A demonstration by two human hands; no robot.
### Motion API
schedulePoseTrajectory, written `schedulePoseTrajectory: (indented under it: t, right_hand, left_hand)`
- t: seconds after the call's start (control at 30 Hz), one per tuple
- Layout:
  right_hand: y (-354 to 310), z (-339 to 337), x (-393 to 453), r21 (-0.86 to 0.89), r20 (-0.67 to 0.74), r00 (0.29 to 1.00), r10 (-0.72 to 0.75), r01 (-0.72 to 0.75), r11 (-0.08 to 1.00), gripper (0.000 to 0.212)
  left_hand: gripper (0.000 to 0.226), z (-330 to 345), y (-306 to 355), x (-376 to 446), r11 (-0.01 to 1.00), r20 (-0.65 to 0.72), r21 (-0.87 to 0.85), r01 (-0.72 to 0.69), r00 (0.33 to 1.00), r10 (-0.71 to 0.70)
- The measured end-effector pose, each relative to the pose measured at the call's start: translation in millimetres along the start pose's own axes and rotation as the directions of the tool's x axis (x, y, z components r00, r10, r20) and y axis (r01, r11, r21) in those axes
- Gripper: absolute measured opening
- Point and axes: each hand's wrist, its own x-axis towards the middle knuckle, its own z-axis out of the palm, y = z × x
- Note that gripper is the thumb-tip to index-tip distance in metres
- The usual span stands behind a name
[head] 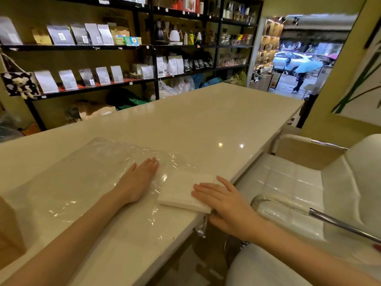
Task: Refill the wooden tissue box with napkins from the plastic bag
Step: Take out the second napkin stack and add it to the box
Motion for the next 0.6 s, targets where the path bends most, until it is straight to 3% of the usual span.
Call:
schedulePoseTrajectory:
  t: [0.17,0.23,0.33,0.47,0.53,0.6]
  right_hand:
    - [6.8,-16.4,-2.5,0.047,-0.088,0.996,-0.007,0.011,0.999,0.041]
    - [6.3,-32.1,3.4,0.167,-0.108,0.992,0.064,-0.046,0.985,0.038]
    - [3.0,-65.2,13.8,0.52,-0.112,0.938,0.328,-0.226,0.824,0.036]
    - [17.9,-103.8,33.2,0.743,-0.112,0.756,0.645,-0.368,0.56,0.015]
    - [27.1,-113.1,47.1,0.797,-0.073,0.681,0.729,-0.4,0.453,0.013]
    - [29.9,-113.2,62.1,0.835,-0.038,0.651,0.758,-0.396,0.381,0.013]
  left_hand:
    - [0.056,-2.8,6.1,-2.8,0.994,-0.014,0.111,-0.009,1.0,0.01]
    - [0.05,-2.9,5.5,-3.8,0.995,-0.017,0.1,-0.003,1.0,0.004]
    - [0.05,-1.8,3.1,-2.6,0.987,-0.022,0.161,-0.004,1.0,0.007]
    - [0.065,-3.2,4.0,-3.8,0.991,-0.03,0.129,-0.017,0.999,0.021]
    - [0.078,-10.5,10.3,-9.6,0.993,-0.267,-0.096,-0.061,0.963,0.033]
    - [0.066,-24.9,27.2,-20.6,0.934,-0.567,-0.282,-0.221,0.824,0.024]
